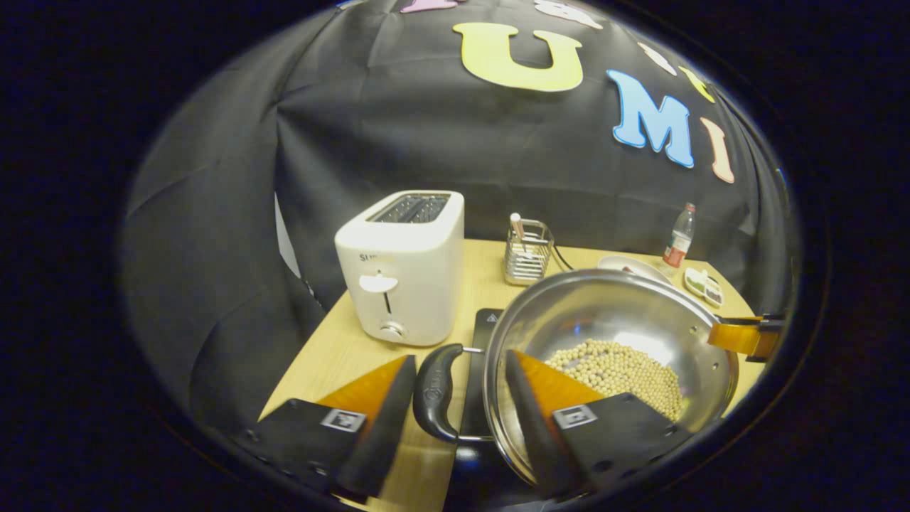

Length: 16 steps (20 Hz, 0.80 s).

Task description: First push the handle of the pot to place it horizontally, then grasp the pot with both hands and set it on the induction cooktop.

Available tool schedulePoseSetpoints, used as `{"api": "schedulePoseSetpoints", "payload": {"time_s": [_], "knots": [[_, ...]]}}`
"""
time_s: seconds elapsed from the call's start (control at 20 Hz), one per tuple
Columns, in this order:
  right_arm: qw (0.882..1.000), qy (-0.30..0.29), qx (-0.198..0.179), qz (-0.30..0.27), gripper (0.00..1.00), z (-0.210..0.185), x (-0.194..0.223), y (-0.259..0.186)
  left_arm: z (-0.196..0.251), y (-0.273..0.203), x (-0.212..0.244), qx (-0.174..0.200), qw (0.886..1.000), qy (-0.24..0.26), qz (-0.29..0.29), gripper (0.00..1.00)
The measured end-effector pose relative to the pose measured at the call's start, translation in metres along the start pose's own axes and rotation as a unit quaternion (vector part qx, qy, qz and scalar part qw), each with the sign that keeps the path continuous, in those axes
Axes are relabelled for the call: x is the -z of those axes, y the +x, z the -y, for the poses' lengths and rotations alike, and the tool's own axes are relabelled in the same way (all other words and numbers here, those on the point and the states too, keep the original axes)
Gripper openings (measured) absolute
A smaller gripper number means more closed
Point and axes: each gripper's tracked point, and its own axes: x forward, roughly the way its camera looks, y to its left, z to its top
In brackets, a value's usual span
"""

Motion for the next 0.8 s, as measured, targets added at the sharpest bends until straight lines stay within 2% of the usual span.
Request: {"api": "schedulePoseSetpoints", "payload": {"time_s": [0.05,0.1,0.2,0.25,0.3,0.35,0.45,0.5,0.65,0.7,0.8], "knots": [[1.000,-0.001,0.009,0.011,0.84,0.006,-0.003,-0.008,-0.001,0.001,-0.002,-0.006,1.000,0.001,0.004,0.98],[1.000,0.001,0.014,0.023,0.97,0.012,-0.013,-0.011,-0.002,0.001,-0.004,-0.008,1.000,0.004,0.007,0.96],[0.999,0.007,0.022,0.043,0.97,0.024,-0.025,-0.025,-0.003,-0.006,-0.014,-0.014,1.000,0.015,0.022,0.94],[0.998,0.007,0.025,0.056,0.97,0.030,-0.033,-0.031,-0.002,-0.011,-0.023,-0.017,0.999,0.020,0.036,0.96],[0.997,0.006,0.028,0.069,0.97,0.038,-0.040,-0.039,0.004,-0.021,-0.035,-0.014,0.998,0.024,0.052,0.94],[0.996,0.004,0.032,0.081,0.97,0.047,-0.046,-0.047,0.014,-0.029,-0.046,-0.011,0.997,0.030,0.068,0.99],[0.994,-0.005,0.039,0.106,0.97,0.063,-0.059,-0.065,0.038,-0.048,-0.066,-0.002,0.994,0.040,0.100,0.96],[0.992,-0.008,0.040,0.117,0.97,0.073,-0.063,-0.073,0.054,-0.056,-0.077,0.004,0.992,0.043,0.115,0.99],[0.989,-0.008,0.041,0.143,0.97,0.101,-0.076,-0.102,0.100,-0.086,-0.101,0.019,0.988,0.039,0.148,1.00],[0.987,-0.010,0.041,0.152,0.97,0.111,-0.079,-0.115,0.117,-0.099,-0.107,0.024,0.987,0.035,0.156,0.93],[0.984,-0.016,0.042,0.172,0.97,0.134,-0.087,-0.139,0.152,-0.122,-0.117,0.035,0.984,0.026,0.174,0.96]]}}
